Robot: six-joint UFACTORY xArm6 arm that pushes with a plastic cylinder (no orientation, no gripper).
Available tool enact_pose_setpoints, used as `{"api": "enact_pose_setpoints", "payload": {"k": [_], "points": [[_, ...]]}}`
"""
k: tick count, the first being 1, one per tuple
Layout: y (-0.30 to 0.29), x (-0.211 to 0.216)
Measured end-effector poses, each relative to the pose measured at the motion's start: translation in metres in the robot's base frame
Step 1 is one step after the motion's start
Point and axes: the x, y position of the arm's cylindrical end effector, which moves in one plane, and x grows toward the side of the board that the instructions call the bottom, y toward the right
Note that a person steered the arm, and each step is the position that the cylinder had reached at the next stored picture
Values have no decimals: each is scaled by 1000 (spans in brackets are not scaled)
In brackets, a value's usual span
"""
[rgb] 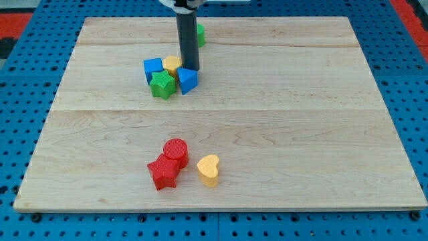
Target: Place the blue cube yellow hexagon and green circle in the diagonal line
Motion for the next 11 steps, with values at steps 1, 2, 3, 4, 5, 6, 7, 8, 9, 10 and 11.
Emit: {"api": "enact_pose_setpoints", "payload": {"k": [1, 2, 3, 4, 5, 6, 7, 8, 9, 10, 11], "points": [[59, 23], [52, 47], [25, 57], [-6, 43], [-5, 20], [-12, 19], [-61, 24], [-89, 23], [-97, 17], [-90, 26], [-75, 21]]}}
